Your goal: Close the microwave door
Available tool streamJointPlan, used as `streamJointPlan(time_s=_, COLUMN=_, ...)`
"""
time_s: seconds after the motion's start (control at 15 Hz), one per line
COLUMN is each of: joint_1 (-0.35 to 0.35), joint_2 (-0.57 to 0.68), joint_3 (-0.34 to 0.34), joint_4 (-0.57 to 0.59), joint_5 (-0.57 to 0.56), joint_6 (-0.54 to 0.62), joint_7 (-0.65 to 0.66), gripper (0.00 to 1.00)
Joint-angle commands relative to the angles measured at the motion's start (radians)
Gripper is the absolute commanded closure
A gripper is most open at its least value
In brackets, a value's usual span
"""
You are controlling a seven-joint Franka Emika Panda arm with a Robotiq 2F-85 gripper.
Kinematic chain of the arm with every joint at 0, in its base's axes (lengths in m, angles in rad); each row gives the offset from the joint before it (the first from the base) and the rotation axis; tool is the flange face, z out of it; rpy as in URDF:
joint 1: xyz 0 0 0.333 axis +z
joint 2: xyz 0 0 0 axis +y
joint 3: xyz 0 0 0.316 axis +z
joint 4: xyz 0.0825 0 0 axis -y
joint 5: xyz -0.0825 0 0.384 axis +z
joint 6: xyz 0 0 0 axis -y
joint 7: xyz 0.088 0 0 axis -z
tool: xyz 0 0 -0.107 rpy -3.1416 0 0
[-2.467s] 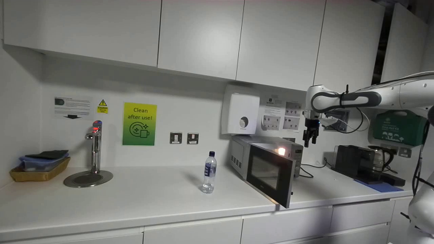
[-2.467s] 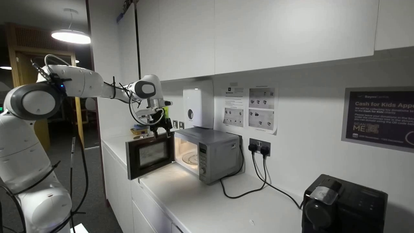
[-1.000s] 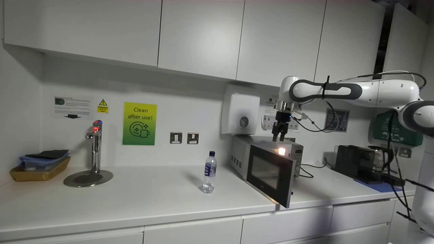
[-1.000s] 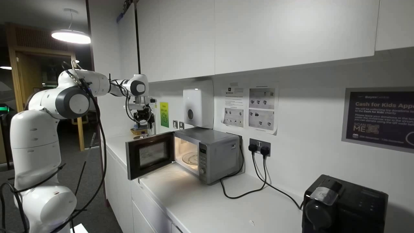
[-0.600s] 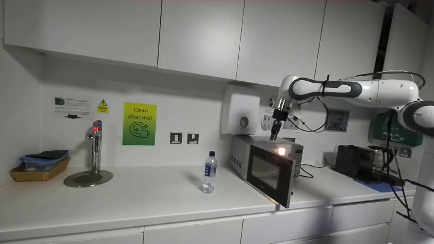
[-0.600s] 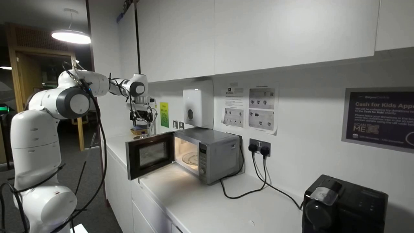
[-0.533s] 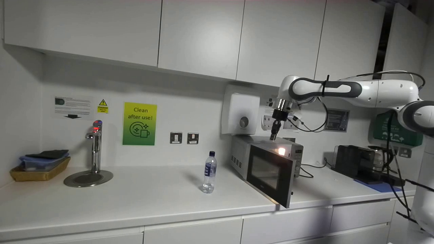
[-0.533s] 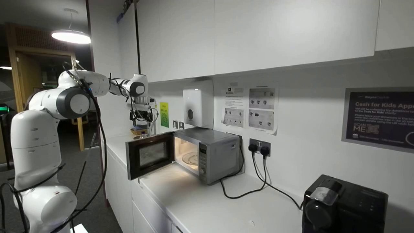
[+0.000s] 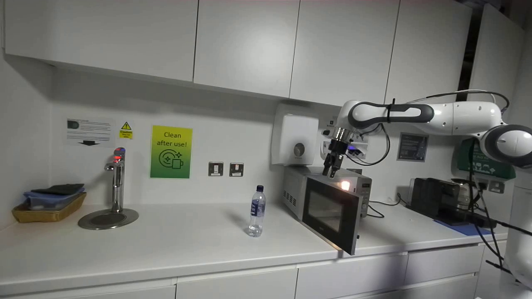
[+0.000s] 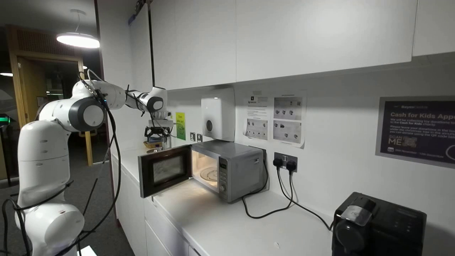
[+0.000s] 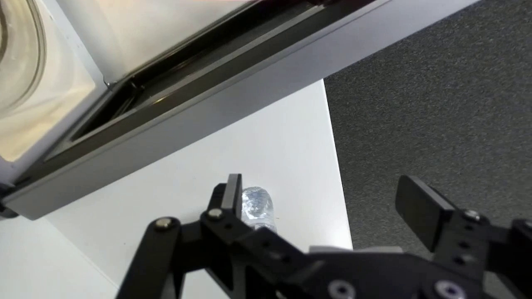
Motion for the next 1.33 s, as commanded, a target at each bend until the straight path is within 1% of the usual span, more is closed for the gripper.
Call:
streamJointPlan(time_s=0.0, joint_1=-0.017, joint_2=0.010, joint_3=0.002, joint_4=-0.032, joint_5=0.058, joint_6=0.069, joint_7=-0.187, gripper=0.00)
streamJointPlan(time_s=0.27, joint_1=-0.022, joint_2=0.025, joint_3=0.007, joint_4=-0.063, joint_5=0.087, joint_6=0.112, joint_7=-0.367, gripper=0.00)
streamJointPlan(time_s=0.4, joint_1=-0.021, joint_2=0.016, joint_3=0.008, joint_4=-0.076, joint_5=0.097, joint_6=0.109, joint_7=-0.434, gripper=0.00)
streamJointPlan(time_s=0.6, joint_1=-0.020, joint_2=0.017, joint_3=0.006, joint_4=-0.075, joint_5=0.075, joint_6=0.092, joint_7=-0.515, gripper=0.00)
streamJointPlan(time_s=0.87, joint_1=-0.021, joint_2=0.017, joint_3=0.003, joint_4=-0.073, joint_5=0.073, joint_6=0.078, joint_7=-0.579, gripper=0.00)
streamJointPlan(time_s=1.27, joint_1=-0.019, joint_2=0.016, joint_3=0.001, joint_4=-0.073, joint_5=0.056, joint_6=0.043, joint_7=-0.574, gripper=0.00)
